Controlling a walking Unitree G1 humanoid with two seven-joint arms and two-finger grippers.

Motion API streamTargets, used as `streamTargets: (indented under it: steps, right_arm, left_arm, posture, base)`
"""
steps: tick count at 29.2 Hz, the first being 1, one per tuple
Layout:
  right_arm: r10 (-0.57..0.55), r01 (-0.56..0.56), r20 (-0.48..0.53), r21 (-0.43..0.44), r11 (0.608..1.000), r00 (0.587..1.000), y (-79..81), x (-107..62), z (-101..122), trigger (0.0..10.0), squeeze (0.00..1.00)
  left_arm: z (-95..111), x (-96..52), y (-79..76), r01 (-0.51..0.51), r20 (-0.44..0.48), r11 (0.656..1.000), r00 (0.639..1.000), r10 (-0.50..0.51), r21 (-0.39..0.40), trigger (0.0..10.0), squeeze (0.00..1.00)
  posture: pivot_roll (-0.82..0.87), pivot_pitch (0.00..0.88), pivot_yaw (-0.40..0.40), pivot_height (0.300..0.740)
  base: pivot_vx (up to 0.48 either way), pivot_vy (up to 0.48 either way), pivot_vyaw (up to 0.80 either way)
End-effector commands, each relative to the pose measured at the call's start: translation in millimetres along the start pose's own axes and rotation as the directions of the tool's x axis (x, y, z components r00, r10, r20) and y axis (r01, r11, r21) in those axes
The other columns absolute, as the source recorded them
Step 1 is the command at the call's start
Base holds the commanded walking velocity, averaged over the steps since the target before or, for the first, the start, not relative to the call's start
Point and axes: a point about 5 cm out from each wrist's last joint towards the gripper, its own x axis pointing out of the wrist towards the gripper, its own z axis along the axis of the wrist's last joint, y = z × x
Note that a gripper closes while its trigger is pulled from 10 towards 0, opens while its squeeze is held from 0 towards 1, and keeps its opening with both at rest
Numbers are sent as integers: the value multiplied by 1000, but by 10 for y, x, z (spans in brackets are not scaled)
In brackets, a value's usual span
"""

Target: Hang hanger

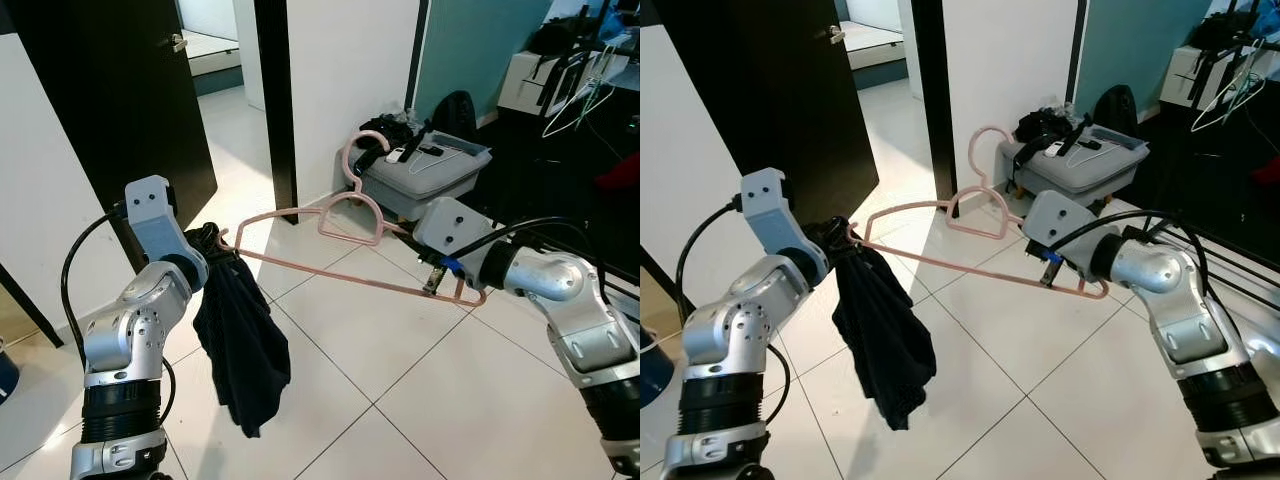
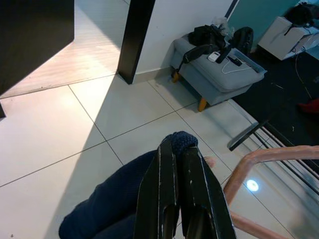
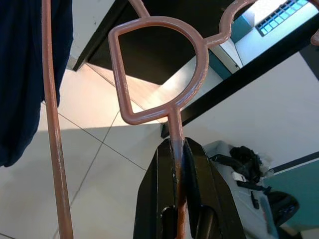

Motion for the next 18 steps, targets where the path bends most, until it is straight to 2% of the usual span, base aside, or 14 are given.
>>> streamTargets:
  steps: [1, 18]
  right_arm:
    - [5, -4, 21, -26, 1000, 1000, 8, 42, 55, 10000, 0]
    - [-5, 5, 4, -148, 989, 1000, -33, 114, 121, 10000, 0]
  left_arm:
    - [37, 6, -19, 1, 18, 1000, 1000, -1, 1, 10000, 0]
    - [61, -11, -114, 29, 26, 1000, 999, -28, -13, 10000, 0]
  posture:
    - [-86, 0, 53, 740]
    - [-82, 0, 43, 740]
  base:
    - [0, 0, 0]
    - [0, 0, 0]
